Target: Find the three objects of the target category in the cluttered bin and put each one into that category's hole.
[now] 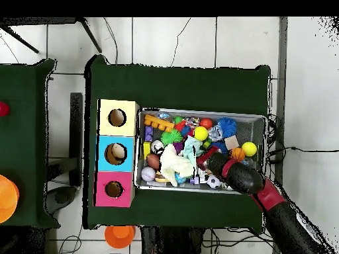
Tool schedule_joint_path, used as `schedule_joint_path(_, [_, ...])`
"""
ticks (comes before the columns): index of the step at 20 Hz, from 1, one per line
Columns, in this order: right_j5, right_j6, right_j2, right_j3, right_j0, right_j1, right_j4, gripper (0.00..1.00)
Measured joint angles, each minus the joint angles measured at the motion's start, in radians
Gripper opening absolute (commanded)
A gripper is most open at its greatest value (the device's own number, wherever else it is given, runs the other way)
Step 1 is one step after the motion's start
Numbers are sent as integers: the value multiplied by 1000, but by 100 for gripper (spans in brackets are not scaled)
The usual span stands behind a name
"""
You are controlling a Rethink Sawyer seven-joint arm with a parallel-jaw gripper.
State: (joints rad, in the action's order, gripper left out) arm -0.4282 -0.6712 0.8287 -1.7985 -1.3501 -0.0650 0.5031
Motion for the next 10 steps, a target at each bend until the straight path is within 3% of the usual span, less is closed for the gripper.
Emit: schedule_joint_path(10, [0, 0, 78, -32, -38, 101, -1, 100])
